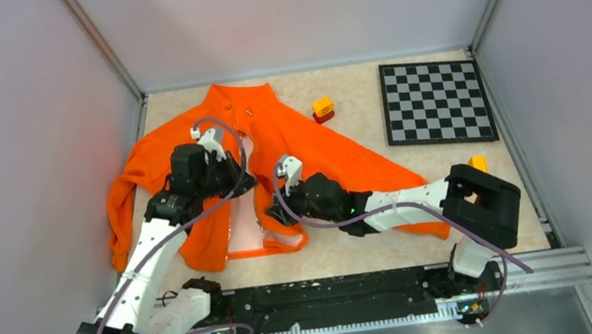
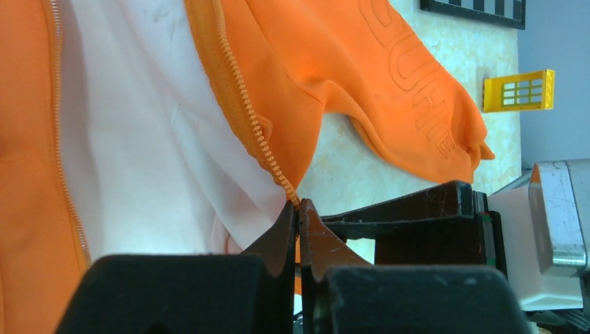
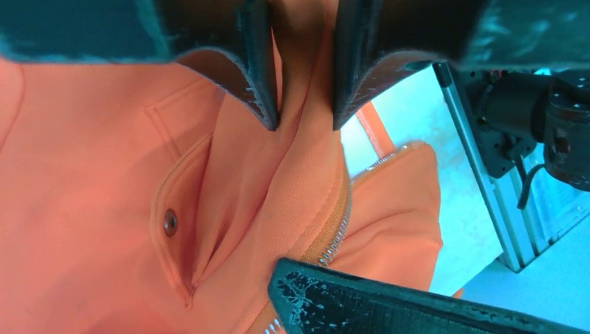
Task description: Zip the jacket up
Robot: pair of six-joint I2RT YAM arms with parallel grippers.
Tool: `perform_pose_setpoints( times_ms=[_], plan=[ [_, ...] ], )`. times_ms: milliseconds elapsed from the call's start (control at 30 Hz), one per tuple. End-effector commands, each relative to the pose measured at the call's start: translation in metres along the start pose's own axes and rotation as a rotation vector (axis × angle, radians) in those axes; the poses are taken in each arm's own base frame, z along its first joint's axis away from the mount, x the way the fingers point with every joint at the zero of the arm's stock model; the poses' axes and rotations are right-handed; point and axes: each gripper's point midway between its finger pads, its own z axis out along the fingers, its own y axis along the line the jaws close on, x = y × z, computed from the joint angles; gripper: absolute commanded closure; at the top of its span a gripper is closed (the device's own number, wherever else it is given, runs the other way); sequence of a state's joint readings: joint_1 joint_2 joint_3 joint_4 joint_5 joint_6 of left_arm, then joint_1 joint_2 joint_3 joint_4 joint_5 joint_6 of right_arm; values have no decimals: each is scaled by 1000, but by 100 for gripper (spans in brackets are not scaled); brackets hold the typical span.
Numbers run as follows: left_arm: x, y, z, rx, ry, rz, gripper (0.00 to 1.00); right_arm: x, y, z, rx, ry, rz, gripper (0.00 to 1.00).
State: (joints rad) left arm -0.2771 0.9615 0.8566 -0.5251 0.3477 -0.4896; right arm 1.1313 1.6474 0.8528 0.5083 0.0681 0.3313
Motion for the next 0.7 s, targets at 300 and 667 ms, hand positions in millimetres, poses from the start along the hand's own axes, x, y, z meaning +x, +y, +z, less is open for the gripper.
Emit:
perform_pose_setpoints(
  times_ms=[300,667],
  plan=[
    [13,-22,-2,123,95,-43,48,-36,25,-15,-383,-104,59,100],
    [58,-33,-1,299,191,-140,53,-38,14,-27,-480,-136,147,100]
  ],
)
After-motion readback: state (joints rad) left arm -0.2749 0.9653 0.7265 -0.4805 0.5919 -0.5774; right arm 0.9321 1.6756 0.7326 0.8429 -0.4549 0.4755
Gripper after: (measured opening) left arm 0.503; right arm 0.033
